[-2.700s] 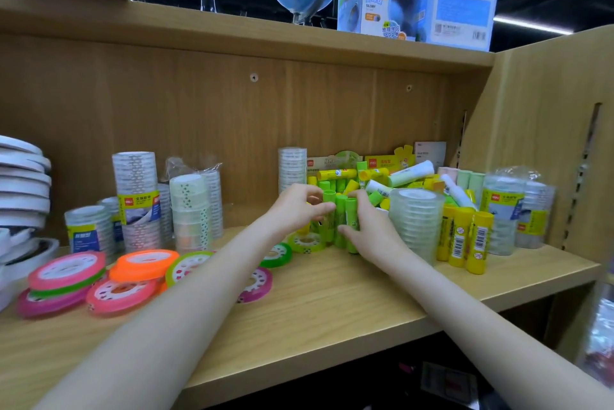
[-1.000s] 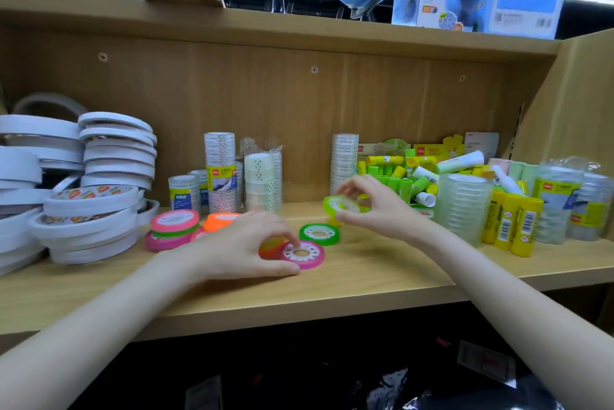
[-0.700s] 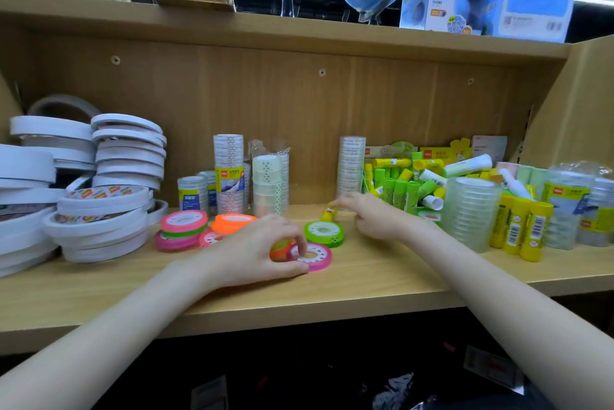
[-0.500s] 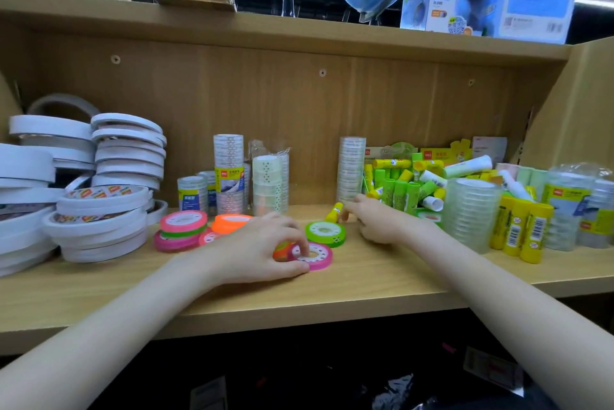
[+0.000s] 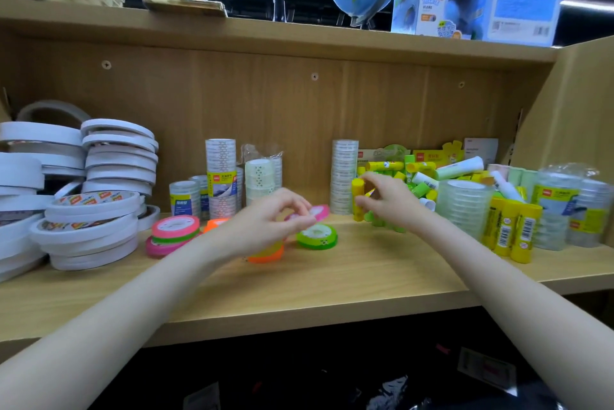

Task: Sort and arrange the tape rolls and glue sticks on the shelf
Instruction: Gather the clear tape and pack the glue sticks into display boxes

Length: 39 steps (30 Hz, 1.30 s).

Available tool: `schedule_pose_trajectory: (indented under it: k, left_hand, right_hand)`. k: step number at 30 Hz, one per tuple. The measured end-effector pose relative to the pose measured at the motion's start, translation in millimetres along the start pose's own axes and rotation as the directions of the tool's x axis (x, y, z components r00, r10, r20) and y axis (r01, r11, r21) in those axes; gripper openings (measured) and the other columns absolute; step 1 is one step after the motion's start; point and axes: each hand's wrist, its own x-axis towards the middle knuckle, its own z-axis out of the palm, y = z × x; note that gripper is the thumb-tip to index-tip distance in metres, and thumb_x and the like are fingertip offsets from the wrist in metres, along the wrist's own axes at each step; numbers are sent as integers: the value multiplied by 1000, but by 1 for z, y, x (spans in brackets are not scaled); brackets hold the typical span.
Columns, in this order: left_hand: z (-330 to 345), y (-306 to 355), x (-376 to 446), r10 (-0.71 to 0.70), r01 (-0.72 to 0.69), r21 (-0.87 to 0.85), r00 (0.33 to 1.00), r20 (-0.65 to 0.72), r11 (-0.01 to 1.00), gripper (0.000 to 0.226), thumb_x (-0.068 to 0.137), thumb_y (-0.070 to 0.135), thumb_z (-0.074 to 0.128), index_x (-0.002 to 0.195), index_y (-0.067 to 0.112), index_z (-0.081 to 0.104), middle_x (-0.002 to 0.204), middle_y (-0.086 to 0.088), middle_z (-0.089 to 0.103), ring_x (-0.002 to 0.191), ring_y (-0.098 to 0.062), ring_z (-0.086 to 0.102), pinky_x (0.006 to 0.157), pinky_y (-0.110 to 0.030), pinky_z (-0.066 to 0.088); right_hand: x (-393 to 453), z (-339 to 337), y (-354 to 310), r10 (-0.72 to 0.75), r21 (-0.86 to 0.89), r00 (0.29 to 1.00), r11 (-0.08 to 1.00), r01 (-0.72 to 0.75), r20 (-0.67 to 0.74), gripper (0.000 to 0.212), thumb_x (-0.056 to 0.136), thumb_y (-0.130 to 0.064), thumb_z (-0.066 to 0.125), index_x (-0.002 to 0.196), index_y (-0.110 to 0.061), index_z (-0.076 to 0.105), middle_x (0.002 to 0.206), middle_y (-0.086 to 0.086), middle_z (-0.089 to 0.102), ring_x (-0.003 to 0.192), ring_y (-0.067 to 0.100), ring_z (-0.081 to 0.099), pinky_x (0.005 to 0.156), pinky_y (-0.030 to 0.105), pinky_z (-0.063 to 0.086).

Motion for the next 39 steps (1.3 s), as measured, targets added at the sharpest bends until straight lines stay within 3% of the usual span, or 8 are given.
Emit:
schedule_pose_trajectory:
  k: [2, 5, 9, 14, 19, 27, 33, 39]
  left_hand:
    - [2, 0, 11, -23, 25, 74, 999, -35, 997, 12, 90, 28, 57, 92, 17, 60, 112, 2, 57, 101, -8, 54, 90, -23, 44]
    - [15, -4, 26, -99, 60, 395, 992, 80, 917, 22, 92, 33, 54, 104, 15, 56, 115, -4, 52, 106, -17, 52, 91, -26, 39]
    - [31, -7, 34, -176, 64, 500, 968, 180, 863, 41, 89, 35, 57, 125, 18, 43, 125, -4, 48, 113, -20, 48, 98, -33, 39]
    - [32, -7, 39, -169, 35, 611, 972, 164, 791, 38, 89, 24, 55, 124, 20, 41, 125, -4, 47, 114, -24, 49, 93, -36, 43]
    - [31, -11, 43, -204, 74, 656, 971, 123, 751, 40, 87, 19, 53, 125, 19, 40, 124, -4, 46, 114, -24, 46, 92, -35, 39]
    - [42, -15, 45, 102, -55, 614, 994, -42, 787, 30, 91, 23, 46, 121, 22, 47, 124, 4, 47, 116, -18, 40, 100, -31, 28]
    - [58, -3, 49, 216, -145, 576, 975, -57, 804, 30, 92, 20, 44, 121, 19, 48, 125, 4, 46, 117, -16, 39, 97, -29, 28]
    - [84, 17, 64, 236, -185, 377, 967, -94, 907, 33, 90, 13, 50, 123, 14, 48, 122, 0, 49, 112, -17, 44, 93, -25, 34]
  right_hand:
    - [-3, -16, -4, 39, 78, 993, 996, -31, -108, 23, 87, -12, 61, 106, -17, 51, 80, 5, 62, 72, 21, 62, 66, 27, 46]
    - [-8, -43, -12, 42, 49, 984, 998, -34, -175, 31, 85, -9, 60, 112, -18, 49, 76, 3, 63, 71, 24, 62, 69, 32, 51]
    - [-12, -66, -14, 91, -211, 988, 970, -117, -128, 23, 80, -8, 62, 100, -16, 56, 89, 8, 65, 74, 25, 59, 73, 31, 49]
    - [-13, -76, -11, 206, -385, 977, 899, -209, -51, 22, 77, -7, 67, 97, -12, 60, 97, 9, 59, 80, 23, 52, 68, 29, 44]
    - [-5, -67, -3, 223, -525, 975, 832, -178, 22, 20, 76, -9, 68, 96, -8, 64, 100, 13, 63, 91, 26, 55, 69, 29, 43]
    - [0, -67, 5, 270, -697, 963, 692, -187, 10, 24, 82, -21, 66, 104, -14, 58, 104, 5, 61, 107, 27, 49, 89, 39, 29]
    - [-7, -76, 11, 286, -564, 957, 797, -216, 38, 36, 82, -35, 67, 111, -18, 54, 111, 1, 62, 111, 24, 51, 96, 43, 34]
    - [-28, -116, 13, 210, -404, 977, 892, -203, -27, 22, 85, -29, 66, 102, -16, 64, 99, 3, 65, 101, 22, 59, 88, 34, 46]
